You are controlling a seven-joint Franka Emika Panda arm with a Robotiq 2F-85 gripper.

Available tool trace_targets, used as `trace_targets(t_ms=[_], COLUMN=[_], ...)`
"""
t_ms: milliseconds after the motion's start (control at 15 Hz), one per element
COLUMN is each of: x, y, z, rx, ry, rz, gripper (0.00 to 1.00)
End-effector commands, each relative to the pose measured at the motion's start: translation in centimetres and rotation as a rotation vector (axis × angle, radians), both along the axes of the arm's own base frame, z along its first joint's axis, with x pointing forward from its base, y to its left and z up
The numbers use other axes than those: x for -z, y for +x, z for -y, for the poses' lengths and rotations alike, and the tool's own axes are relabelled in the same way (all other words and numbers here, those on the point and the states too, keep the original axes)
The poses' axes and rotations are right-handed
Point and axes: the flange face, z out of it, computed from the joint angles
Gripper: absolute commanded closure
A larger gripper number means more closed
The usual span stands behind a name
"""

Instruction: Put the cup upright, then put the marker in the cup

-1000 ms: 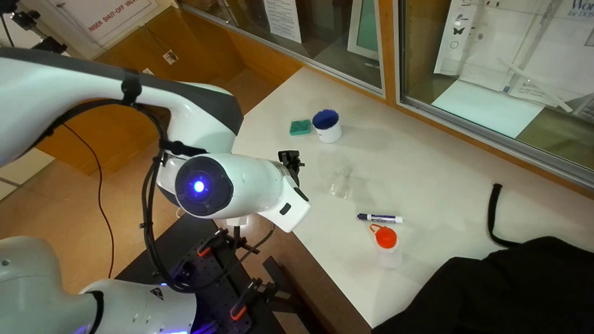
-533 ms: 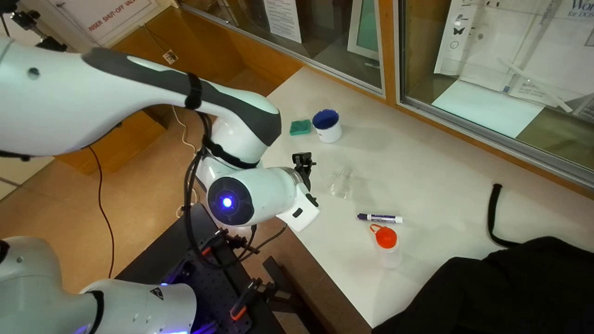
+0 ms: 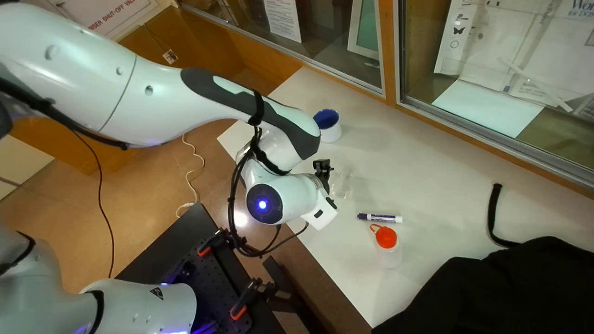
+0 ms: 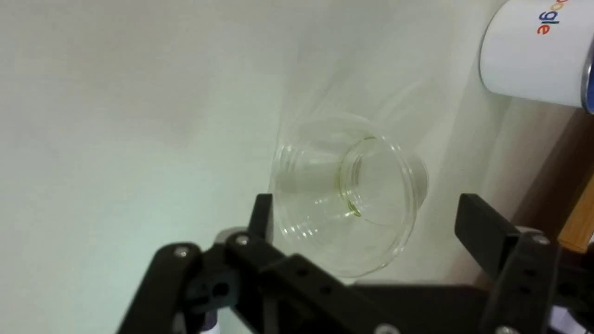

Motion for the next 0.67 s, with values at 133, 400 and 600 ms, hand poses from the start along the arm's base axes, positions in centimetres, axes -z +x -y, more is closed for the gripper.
trace_targets(t_ms=[133, 400, 600], x=[2.2, 3.0, 3.2], y=[3.1, 3.6, 3.6], z=[-1.1, -1.6, -1.7], rx=[0.022, 0.032, 0.037], ry=[0.017, 0.040, 0.049], rz=[0.111, 0.133, 0.133], gripper=[0.00, 0.34, 0.57])
